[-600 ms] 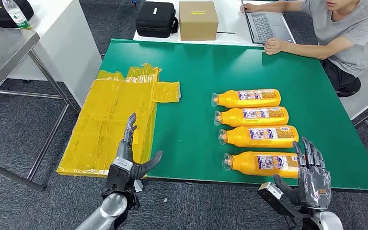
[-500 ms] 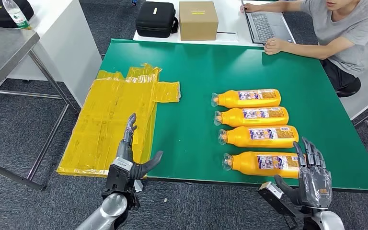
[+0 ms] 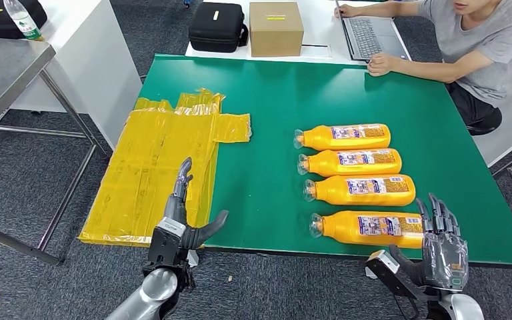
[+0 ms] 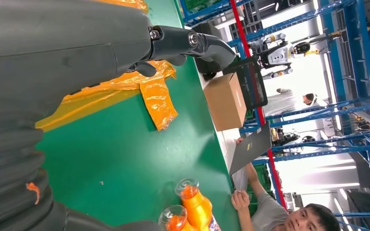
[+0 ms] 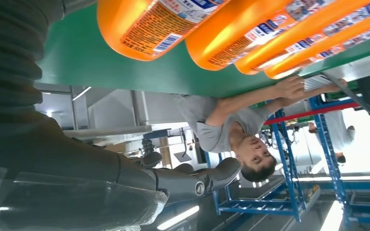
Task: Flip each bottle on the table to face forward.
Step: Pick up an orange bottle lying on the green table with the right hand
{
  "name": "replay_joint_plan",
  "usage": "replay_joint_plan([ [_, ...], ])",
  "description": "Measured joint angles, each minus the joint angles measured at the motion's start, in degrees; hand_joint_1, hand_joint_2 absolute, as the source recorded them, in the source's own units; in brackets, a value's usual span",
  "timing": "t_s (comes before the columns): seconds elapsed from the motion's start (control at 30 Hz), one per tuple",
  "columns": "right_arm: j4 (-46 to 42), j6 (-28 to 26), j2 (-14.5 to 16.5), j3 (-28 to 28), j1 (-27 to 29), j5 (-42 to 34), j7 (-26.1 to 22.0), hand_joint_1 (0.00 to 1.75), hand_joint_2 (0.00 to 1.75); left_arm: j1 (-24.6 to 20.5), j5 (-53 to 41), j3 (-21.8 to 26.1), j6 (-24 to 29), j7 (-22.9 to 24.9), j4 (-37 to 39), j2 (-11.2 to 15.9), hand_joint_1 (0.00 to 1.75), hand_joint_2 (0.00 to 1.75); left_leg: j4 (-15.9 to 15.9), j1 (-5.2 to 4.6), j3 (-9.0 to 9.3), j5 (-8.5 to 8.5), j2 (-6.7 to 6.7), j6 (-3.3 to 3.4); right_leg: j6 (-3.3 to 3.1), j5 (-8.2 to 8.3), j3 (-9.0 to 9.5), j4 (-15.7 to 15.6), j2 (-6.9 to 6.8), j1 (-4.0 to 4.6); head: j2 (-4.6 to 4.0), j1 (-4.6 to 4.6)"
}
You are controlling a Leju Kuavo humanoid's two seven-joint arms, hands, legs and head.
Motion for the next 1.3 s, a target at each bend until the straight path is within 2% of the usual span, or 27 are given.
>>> replay_joint_plan([
  [0.53, 7.6, 1.1, -0.7, -1.2, -3.6, 0.5, -1.6, 0.00, 1.75, -2.4, 1.6, -0.9, -0.4, -0.6, 1.1, -1.1, 0.00, 1.75, 0.0, 0.00, 0.00, 0.00, 0.01, 0.00, 0.01, 0.01, 0.00, 0.0, 0.00, 0.00, 0.00, -0.01],
  [0.97, 12.7, 1.0, -2.0, 3.0, -6.6, 0.1, -2.8, 0.00, 1.75, -3.8, 3.2, -2.1, -0.1, -1.5, 2.7, -1.6, 0.00, 1.75, 0.0, 0.00, 0.00, 0.00, 0.00, 0.00, 0.01, 0.01, 0.00, 0.0, 0.00, 0.00, 0.00, -0.01],
  [1.17, 15.5, 0.8, -2.4, 4.6, -8.4, -5.0, -5.6, 0.00, 1.75, -4.6, 3.7, -2.5, 0.2, -1.9, 3.3, -1.8, 0.00, 1.75, 0.0, 0.00, 0.00, 0.00, 0.00, 0.00, 0.01, 0.01, 0.01, 0.0, 0.00, 0.00, 0.00, 0.01],
  [1.3, 17.1, 0.7, -2.4, 5.1, -9.2, -5.6, -6.0, 0.00, 1.75, -4.8, 3.8, -2.7, 0.2, -1.9, 3.5, -2.0, 0.00, 1.75, 0.0, -0.01, 0.00, 0.00, 0.00, 0.01, 0.01, 0.01, 0.01, 0.0, 0.00, -0.01, 0.00, 0.01],
])
